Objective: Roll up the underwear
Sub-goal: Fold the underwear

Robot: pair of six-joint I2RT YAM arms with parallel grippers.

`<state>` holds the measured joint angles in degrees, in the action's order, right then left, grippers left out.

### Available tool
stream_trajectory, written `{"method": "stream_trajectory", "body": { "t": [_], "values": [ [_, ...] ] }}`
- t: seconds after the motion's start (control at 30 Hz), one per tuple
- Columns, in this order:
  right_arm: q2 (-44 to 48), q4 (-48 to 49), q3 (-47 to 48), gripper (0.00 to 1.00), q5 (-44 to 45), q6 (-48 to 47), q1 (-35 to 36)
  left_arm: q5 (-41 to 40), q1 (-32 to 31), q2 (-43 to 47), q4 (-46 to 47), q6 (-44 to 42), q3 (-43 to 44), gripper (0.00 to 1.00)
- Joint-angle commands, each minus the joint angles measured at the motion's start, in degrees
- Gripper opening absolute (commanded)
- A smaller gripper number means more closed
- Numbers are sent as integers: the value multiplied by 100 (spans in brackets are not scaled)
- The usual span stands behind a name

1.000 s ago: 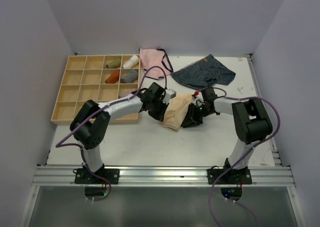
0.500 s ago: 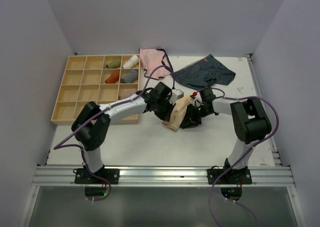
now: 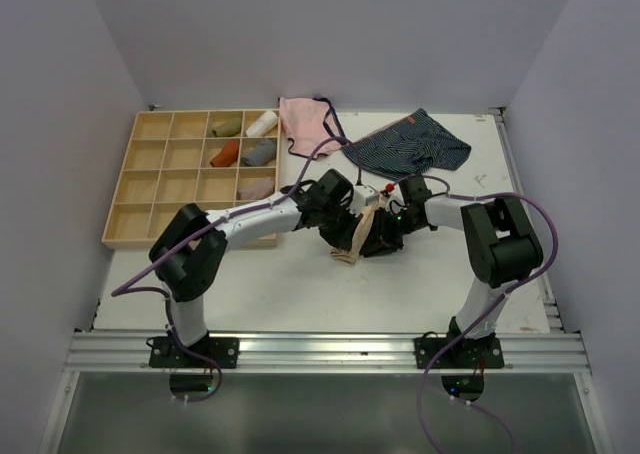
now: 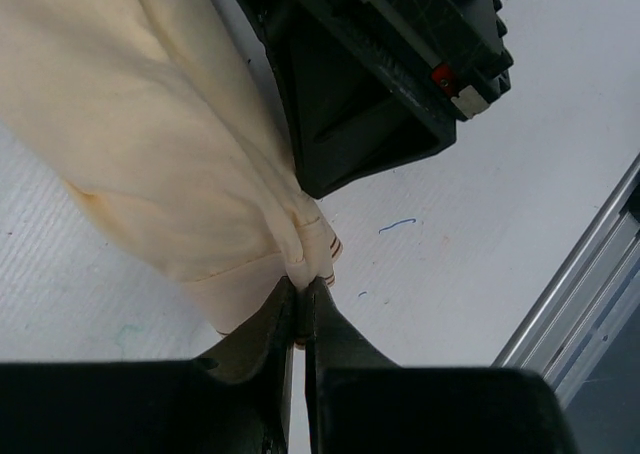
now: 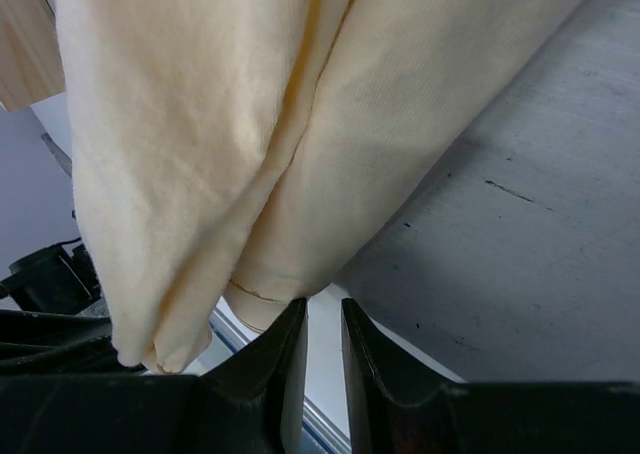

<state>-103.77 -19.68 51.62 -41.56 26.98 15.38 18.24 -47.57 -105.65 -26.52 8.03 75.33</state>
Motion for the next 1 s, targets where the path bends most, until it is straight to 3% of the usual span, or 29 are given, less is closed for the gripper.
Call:
{"method": "stream_trajectory", "body": {
  "t": [0.0, 0.3, 0.53, 0.73, 0.97],
  "values": [
    [5, 166, 59, 25, -107, 70, 44, 259, -59, -149, 358, 216, 263, 5],
    [14, 228, 7, 25, -133, 132, 71, 189, -103, -509, 613, 339, 201, 11],
    [216, -245, 295, 25, -151, -306, 1, 180, -94, -808, 640, 182, -140, 34],
    [752, -756, 664, 31, -72, -861, -851, 426, -59, -589, 780, -56, -624, 64],
    [454, -556, 1368, 33, 244, -766, -1125, 786, 81, -273, 622, -750, -1142, 75]
  ]
}}
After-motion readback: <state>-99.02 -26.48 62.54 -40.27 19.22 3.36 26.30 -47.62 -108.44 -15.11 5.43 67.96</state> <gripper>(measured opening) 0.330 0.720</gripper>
